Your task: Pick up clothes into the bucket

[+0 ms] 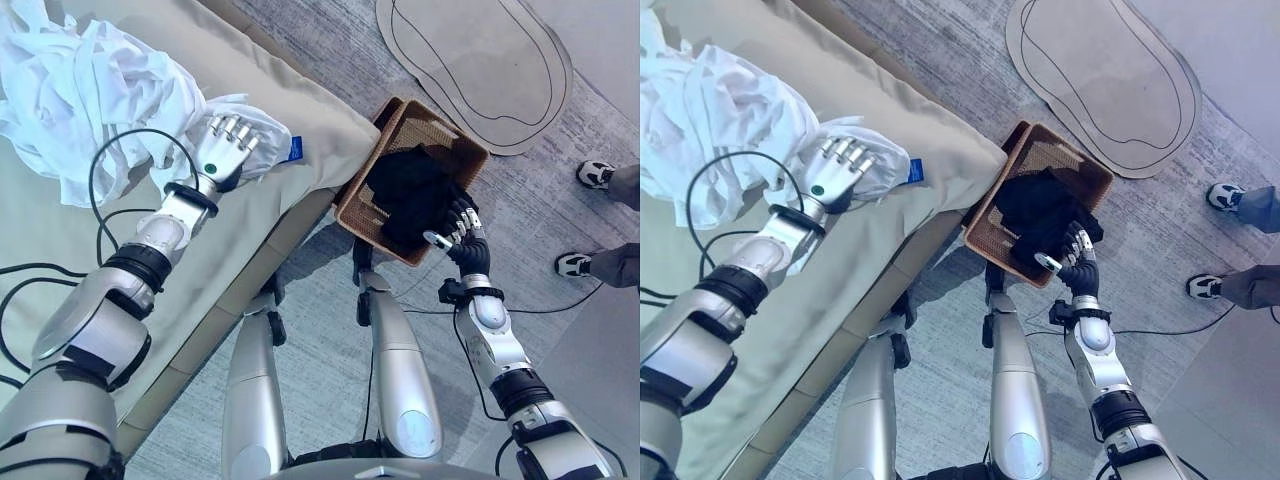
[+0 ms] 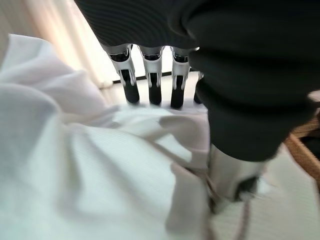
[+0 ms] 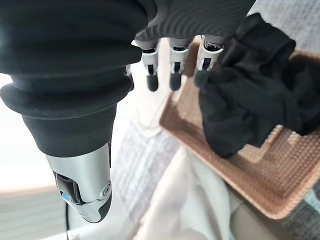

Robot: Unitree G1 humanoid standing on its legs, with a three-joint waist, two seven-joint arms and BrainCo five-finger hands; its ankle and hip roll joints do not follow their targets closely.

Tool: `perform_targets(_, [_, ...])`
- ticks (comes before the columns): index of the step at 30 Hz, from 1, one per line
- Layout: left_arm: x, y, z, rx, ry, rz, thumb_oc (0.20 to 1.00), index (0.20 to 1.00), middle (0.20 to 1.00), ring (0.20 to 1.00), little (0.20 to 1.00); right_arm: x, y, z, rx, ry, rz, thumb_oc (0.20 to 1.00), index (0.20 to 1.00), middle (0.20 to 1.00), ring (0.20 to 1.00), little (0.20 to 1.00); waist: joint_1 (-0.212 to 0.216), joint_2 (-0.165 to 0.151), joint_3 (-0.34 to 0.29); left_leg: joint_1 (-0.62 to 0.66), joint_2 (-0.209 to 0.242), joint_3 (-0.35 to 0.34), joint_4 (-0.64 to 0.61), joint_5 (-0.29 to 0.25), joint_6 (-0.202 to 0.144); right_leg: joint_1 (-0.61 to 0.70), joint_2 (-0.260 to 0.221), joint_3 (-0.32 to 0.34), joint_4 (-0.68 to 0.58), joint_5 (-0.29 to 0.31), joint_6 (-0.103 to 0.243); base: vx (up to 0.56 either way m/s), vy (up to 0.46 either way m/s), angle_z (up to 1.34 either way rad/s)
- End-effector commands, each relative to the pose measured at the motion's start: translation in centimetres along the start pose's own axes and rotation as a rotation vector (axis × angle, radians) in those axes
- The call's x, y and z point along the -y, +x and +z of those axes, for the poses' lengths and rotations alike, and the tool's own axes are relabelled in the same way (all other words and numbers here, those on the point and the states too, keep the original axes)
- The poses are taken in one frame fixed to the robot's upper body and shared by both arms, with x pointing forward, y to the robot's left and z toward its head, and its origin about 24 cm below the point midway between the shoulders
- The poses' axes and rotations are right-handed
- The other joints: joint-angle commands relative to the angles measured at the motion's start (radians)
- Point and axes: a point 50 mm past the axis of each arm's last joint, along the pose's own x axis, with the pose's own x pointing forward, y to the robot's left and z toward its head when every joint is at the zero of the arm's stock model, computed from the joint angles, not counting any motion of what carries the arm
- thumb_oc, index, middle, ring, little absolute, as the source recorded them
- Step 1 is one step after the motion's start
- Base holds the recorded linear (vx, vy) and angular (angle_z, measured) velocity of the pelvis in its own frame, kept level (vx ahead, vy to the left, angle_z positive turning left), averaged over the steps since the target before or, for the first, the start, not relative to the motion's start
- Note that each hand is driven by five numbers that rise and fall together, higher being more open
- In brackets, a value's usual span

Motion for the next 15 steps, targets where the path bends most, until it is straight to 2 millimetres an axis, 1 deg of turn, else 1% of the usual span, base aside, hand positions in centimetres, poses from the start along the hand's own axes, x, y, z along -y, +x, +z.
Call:
perform_targets(1, [0.1,-0.7,-1.4,-0.12,-0.083,0.045,0.2,0.2,0.2,0.2,0.2,0.7,-0.8,0.4,0.033,0.014,-0.003,1.0,1.0,1.0,1.0,1.0,-0.009,0.0,-0.074,-0.046,0.011,-0.03,0.062,-0.032,0.0,0.056,-0.051,0.025,-0.031,0.016,0.084,0.0,0.0,0.0])
perform_targets(7, [1.1,-1.8,-0.8,-0.143,-0.148,0.047,0.2,0.2,0.2,0.2,0.2,0.4,-0.9,0.3,0.035,0.014,0.0,1.0,1.0,1.0,1.0,1.0,0.0,-0.002,-0.084,-0.041,0.01,-0.029,0.05,-0.027,-0.001,0.063,-0.054,0.019,-0.039,0.019,0.083,0.0,0.0,0.0])
perform_targets(10, [1.9,-2.5,0.1,-0.159,-0.212,0.035,0.2,0.2,0.2,0.2,0.2,0.3,-0.9,0.0,0.023,0.006,-0.001,1.0,1.0,1.0,1.0,1.0,0.007,-0.002,-0.089,-0.024,0.011,-0.032,0.044,-0.027,-0.002,0.077,-0.055,0.015,-0.039,0.017,0.081,0.0,0.0,0.0])
perform_targets(11, [1.9,-2.5,0.1,-0.159,-0.212,0.035,0.2,0.2,0.2,0.2,0.2,0.3,-0.9,0.0,0.023,0.005,-0.001,1.0,1.0,1.0,1.0,1.0,0.006,-0.002,-0.089,-0.023,0.011,-0.032,0.043,-0.027,-0.002,0.078,-0.055,0.015,-0.04,0.017,0.081,0.0,0.0,0.0])
perform_targets(13, [2.4,-3.3,0.8,-0.164,-0.269,0.033,0.2,0.2,0.2,0.2,0.2,0.3,-1.0,-0.2,0.012,0.003,-0.008,1.0,1.0,1.0,1.0,1.0,0.015,-0.001,-0.094,0.0,0.011,-0.034,0.035,-0.026,-0.003,0.102,-0.056,0.01,-0.045,0.015,0.08,0.0,0.0,0.0])
perform_targets(14, [2.4,-3.4,0.8,-0.164,-0.27,0.032,0.2,0.2,0.2,0.2,0.2,0.3,-1.1,-0.2,0.011,0.002,-0.007,1.0,1.0,1.0,1.0,1.0,0.014,-0.001,-0.094,0.002,0.011,-0.034,0.034,-0.026,-0.003,0.104,-0.056,0.01,-0.045,0.015,0.08,0.0,0.0,0.0])
perform_targets(15, [2.7,-3.8,1.3,-0.163,-0.301,0.032,0.2,0.2,0.2,0.2,0.2,0.3,-1.1,-0.3,0.008,-0.003,-0.007,1.0,1.0,1.0,1.0,1.0,0.018,0.0,-0.095,0.012,0.01,-0.036,0.032,-0.026,-0.004,0.114,-0.056,0.008,-0.046,0.015,0.08,0.03,-0.02,0.02])
